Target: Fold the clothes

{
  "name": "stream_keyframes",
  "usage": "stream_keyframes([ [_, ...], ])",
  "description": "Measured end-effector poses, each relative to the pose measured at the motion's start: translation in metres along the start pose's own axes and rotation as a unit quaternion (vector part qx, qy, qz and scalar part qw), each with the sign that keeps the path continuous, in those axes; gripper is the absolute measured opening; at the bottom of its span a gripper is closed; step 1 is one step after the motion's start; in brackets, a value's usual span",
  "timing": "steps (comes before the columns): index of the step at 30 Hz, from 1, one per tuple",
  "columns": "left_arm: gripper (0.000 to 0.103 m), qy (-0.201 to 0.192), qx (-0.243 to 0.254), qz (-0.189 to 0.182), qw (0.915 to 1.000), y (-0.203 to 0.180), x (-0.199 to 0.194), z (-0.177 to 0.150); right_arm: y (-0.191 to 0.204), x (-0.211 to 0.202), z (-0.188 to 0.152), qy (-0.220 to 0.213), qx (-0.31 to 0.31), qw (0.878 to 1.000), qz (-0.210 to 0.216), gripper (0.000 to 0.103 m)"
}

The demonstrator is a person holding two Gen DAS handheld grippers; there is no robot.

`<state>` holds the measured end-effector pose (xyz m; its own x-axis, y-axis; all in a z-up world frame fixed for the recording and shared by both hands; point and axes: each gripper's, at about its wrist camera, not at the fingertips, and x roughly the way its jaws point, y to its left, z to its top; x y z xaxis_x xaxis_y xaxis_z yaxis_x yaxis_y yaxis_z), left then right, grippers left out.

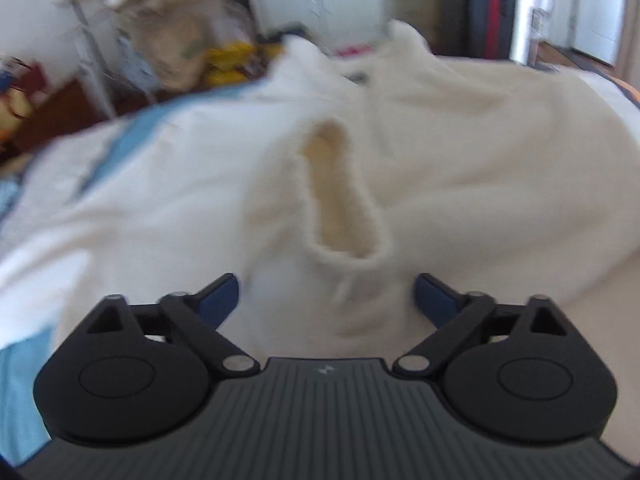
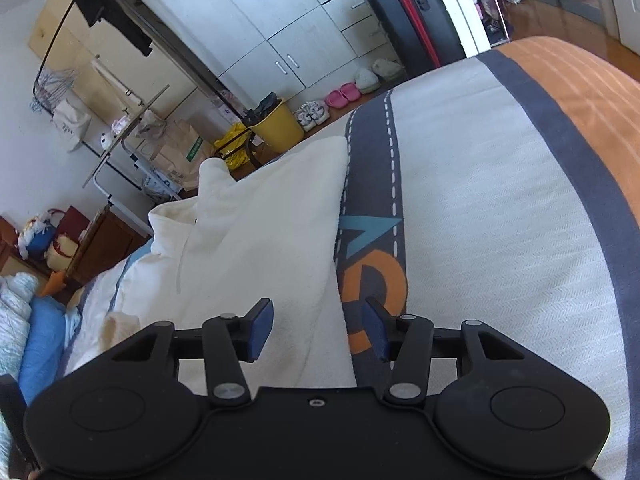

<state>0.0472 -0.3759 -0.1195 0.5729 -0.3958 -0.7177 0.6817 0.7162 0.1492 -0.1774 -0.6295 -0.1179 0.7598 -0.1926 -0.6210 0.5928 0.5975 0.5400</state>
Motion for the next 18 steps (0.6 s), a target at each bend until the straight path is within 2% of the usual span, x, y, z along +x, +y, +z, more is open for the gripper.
stream_keyframes([
  [1, 0.055, -0.014, -0.014, 0.013, 0.9997, 0.007, -0.003, 0.000, 0.003, 0.000, -0.001, 0.001, -0.010, 1.000, -0.003, 0.055],
  [2, 0.050, -0.021, -0.039, 0.014, 0.9989, 0.018, -0.007, 0.001, 0.008, 0.000, -0.002, 0.002, -0.023, 1.000, -0.004, 0.055],
  [4, 0.030, -0.034, -0.088, 0.021, 0.9953, 0.045, -0.015, 0.003, 0.017, 0.001, -0.003, 0.007, -0.046, 0.999, -0.005, 0.056],
  [6, 0.030, -0.037, -0.116, 0.029, 0.9922, 0.065, -0.018, 0.001, 0.026, 0.005, -0.006, 0.013, -0.068, 0.998, -0.008, 0.056],
  [7, 0.031, -0.037, -0.129, 0.028, 0.9905, 0.076, -0.019, 0.000, 0.029, 0.007, -0.008, 0.016, -0.080, 0.997, -0.014, 0.058],
  [8, 0.034, -0.026, -0.145, 0.010, 0.9891, 0.084, -0.015, -0.001, 0.031, 0.009, -0.010, 0.018, -0.089, 0.996, -0.021, 0.059],
  [10, 0.061, -0.004, -0.175, -0.027, 0.9842, 0.100, -0.007, -0.004, 0.033, 0.014, -0.013, 0.023, -0.106, 0.993, -0.035, 0.059],
  [12, 0.072, 0.026, -0.206, -0.067, 0.9759, 0.110, 0.006, -0.008, 0.031, 0.016, -0.014, 0.025, -0.105, 0.993, -0.046, 0.060],
  [13, 0.077, 0.034, -0.214, -0.072, 0.9736, 0.111, 0.013, -0.007, 0.028, 0.017, -0.014, 0.024, -0.099, 0.994, -0.049, 0.061],
  [15, 0.078, 0.050, -0.228, -0.083, 0.9689, 0.113, 0.027, -0.007, 0.022, 0.021, -0.011, 0.011, -0.087, 0.995, -0.050, 0.063],
  [16, 0.073, 0.045, -0.221, -0.082, 0.9707, 0.111, 0.030, -0.004, 0.019, 0.023, -0.008, 0.003, -0.082, 0.995, -0.050, 0.064],
  [17, 0.060, 0.042, -0.214, -0.081, 0.9727, 0.108, 0.033, -0.001, 0.016, 0.029, -0.001, -0.002, -0.077, 0.996, -0.049, 0.065],
  [18, 0.026, 0.042, -0.194, -0.079, 0.9770, 0.104, 0.034, 0.004, 0.014, 0.036, 0.007, 0.001, -0.069, 0.996, -0.049, 0.066],
])
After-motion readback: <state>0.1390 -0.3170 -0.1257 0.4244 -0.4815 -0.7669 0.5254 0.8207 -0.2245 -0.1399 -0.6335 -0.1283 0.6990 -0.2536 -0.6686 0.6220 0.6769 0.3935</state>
